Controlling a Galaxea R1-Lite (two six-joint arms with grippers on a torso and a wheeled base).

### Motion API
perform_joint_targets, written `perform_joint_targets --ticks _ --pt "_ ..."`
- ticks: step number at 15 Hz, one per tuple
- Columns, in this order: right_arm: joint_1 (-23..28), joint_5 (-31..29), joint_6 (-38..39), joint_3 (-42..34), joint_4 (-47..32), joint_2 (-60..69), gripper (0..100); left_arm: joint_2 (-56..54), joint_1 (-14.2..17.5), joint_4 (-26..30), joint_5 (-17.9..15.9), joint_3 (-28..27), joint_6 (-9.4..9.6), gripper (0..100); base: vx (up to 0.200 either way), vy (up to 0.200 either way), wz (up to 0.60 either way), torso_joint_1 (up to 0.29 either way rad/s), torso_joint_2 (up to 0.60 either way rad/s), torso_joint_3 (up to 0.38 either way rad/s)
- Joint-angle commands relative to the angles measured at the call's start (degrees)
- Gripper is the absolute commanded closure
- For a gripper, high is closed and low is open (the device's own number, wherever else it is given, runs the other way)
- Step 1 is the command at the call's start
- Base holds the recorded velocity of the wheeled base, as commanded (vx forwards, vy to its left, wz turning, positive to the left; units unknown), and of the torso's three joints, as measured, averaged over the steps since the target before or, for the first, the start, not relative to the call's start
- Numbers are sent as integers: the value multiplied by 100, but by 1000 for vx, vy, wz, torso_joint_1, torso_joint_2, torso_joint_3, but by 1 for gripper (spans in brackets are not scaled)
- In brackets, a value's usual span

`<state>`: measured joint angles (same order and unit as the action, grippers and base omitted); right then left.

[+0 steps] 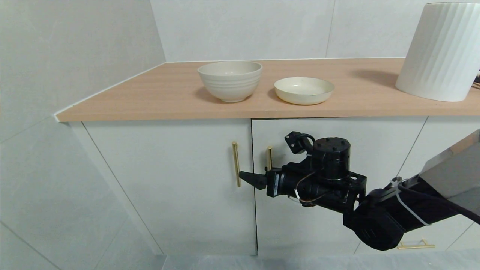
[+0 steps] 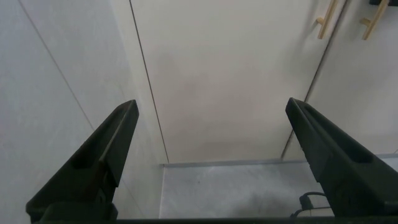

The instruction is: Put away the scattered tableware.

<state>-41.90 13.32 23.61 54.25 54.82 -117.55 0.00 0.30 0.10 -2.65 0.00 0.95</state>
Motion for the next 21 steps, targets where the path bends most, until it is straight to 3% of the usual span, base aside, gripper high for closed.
perform_joint_targets --ticks 1,7,12,14,17,18,19,20,21 --pt "-64 311 3 -248 -7 374 0 9 5 -1 1 0 2 0 0 0 0 0 0 0" --pt "-275 751 -6 -1391 -24 1332 0 9 5 -1 1 0 -7 0 0 0 0 0 0 0" --pt "-345 1164 -6 -1804 20 1604 0 0 5 -27 -113 -88 72 0 0 0 0 0 0 0" --pt "-354 1164 -6 -1804 20 1604 0 281 -66 342 -817 -1037 -25 0 0 0 0 0 0 0" --pt "-442 1164 -6 -1804 20 1586 0 1837 -83 1238 -1783 -2663 -34 0 0 0 0 0 0 0" --pt "-442 1164 -6 -1804 20 1586 0 2250 -83 1273 -1968 -2918 -34 0 0 0 0 0 0 0" --pt "-468 1155 -15 -1804 20 1586 0 3261 -92 1256 -2425 -3410 -34 0 0 0 0 0 0 0" --pt "-468 1155 -6 -1804 20 1586 0 3832 -162 1247 -2671 -3691 -34 0 0 0 0 0 0 0" --pt "-477 1155 -15 -1804 20 1586 0 4509 -347 1203 -2750 -3937 -42 0 0 0 0 0 0 0"
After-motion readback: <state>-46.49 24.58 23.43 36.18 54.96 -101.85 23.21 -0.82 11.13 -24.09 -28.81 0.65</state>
